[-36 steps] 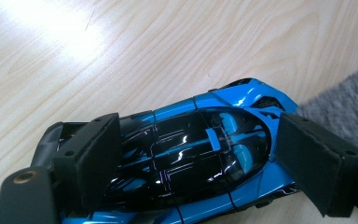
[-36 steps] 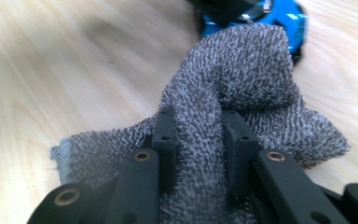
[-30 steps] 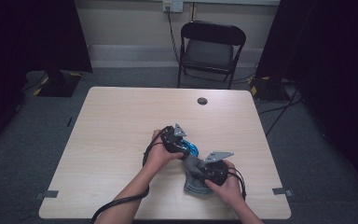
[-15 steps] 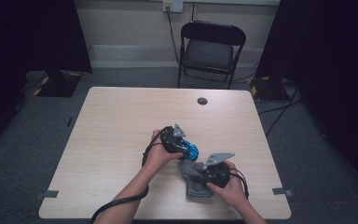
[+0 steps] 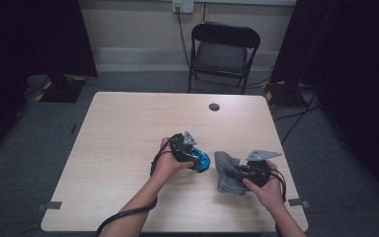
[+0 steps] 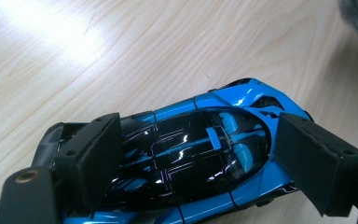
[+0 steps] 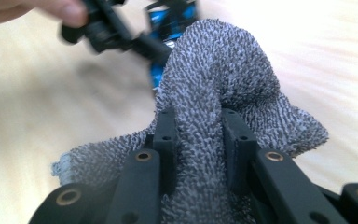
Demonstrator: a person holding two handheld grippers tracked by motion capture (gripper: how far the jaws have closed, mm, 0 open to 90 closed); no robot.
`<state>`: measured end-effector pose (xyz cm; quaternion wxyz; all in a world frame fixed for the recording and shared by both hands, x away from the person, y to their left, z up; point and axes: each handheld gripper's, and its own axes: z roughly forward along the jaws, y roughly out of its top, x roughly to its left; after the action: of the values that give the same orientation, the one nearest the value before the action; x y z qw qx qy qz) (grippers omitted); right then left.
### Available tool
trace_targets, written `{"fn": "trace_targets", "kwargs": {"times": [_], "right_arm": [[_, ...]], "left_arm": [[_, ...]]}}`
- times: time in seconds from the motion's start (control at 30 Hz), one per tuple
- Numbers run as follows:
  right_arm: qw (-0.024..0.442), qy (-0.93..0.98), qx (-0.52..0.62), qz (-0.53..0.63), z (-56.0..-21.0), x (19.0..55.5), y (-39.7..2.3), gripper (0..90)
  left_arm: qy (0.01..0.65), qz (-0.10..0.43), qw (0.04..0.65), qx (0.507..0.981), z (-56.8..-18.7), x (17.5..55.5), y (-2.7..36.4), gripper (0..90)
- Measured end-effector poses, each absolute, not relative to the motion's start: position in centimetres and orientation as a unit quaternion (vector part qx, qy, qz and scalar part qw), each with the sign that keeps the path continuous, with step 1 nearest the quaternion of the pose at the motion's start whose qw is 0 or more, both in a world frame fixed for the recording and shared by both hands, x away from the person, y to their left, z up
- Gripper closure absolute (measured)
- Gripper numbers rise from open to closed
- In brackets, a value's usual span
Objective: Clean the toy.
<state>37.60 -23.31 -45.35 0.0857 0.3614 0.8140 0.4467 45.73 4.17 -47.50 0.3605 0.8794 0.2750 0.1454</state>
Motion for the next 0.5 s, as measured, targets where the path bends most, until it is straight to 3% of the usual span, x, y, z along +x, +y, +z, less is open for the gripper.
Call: {"fn": "trace_targets", "kwargs": {"times": [0.17,0.5], "right_arm": [[0.118,0.806,0.387,0.432,-45.5,38.9,-23.8,70.8],[0.121,0.804,0.419,0.404,-47.6,41.4,-23.4,70.6]], "left_arm": [[0.276,0.146,0.362,0.878,-47.5,45.7,4.2,15.3],[0.276,0.146,0.36,0.879,-47.5,45.6,4.0,15.3]]}}
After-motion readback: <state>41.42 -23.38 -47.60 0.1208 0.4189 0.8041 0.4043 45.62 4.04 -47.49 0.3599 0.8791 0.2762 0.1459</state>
